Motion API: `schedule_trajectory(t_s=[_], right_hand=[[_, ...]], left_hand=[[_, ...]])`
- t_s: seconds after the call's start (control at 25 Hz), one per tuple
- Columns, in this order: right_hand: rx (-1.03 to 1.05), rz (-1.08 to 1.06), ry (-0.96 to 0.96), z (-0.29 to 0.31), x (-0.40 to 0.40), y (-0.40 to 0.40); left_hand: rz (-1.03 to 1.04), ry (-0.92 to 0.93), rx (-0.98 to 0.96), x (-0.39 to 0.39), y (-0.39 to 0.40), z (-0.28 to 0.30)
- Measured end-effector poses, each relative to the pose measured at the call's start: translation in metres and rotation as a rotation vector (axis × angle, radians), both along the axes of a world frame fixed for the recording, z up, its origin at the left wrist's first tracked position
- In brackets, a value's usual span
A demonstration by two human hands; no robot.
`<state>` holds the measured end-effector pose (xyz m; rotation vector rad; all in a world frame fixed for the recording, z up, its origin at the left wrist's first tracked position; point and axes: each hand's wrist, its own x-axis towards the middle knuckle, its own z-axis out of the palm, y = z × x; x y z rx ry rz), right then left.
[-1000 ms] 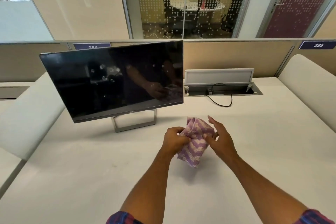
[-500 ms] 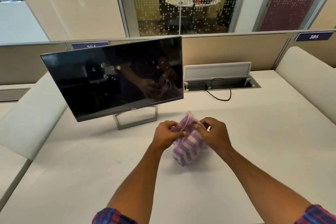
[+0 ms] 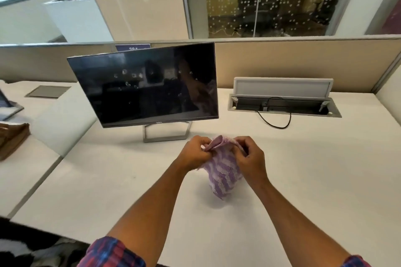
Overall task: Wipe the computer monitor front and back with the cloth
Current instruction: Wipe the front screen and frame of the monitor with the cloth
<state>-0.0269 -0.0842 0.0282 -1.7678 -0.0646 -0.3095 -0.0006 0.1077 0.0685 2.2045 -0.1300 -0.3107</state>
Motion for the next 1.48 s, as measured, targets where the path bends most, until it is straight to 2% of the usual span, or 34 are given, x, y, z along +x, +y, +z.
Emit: schedule_trajectory(t_s=[0.12,0.2,0.32,0.44,0.64,0.72,0.8,0.92,1.0,1.08,1.2,1.32,1.48], right_hand=[[0.151,0.208,0.286,0.008,0.007,-0.005],[0.245,0.442,0.464,0.017,0.008,-0.002],[0.307,0.585,0.570,0.028,0.005,0.005],[0.297,0.511,0.434,0.034,0.007,0.011],[0.047,0.327,-0.021,0.045,0.016,0.027],[-0.015,0.240,-0.152,0.055,0.019,0.041],[-0.077,0.108,-0.246,0.065,0.019,0.062],[-0.166,-0.218,-0.317,0.080,0.026,0.104],[-0.158,-0.344,-0.358,0.091,0.031,0.137],[-0.126,-0.365,-0.360,0.103,0.038,0.168],[-0.064,-0.373,-0.332,0.123,0.050,0.215],[-0.030,-0.361,-0.324,0.142,0.072,0.252],[-0.042,-0.372,-0.380,0.159,0.102,0.287]], left_hand=[[0.037,-0.003,0.006,-0.003,0.006,0.016],[0.030,-0.007,-0.009,-0.005,0.010,0.026],[0.038,-0.042,-0.024,-0.007,0.014,0.038],[0.053,-0.027,-0.049,-0.002,0.022,0.052],[0.046,-0.004,-0.089,0.013,0.045,0.059],[0.056,-0.036,-0.129,0.022,0.055,0.059],[0.055,-0.142,-0.022,0.026,0.069,0.061],[0.143,-0.416,0.272,0.031,0.119,0.073],[0.246,-0.624,0.338,0.035,0.165,0.086],[0.351,-0.753,0.367,0.042,0.211,0.103],[0.466,-0.789,0.349,0.055,0.276,0.126],[0.554,-0.726,0.305,0.077,0.330,0.144],[0.517,-0.636,0.247,0.101,0.374,0.162]])
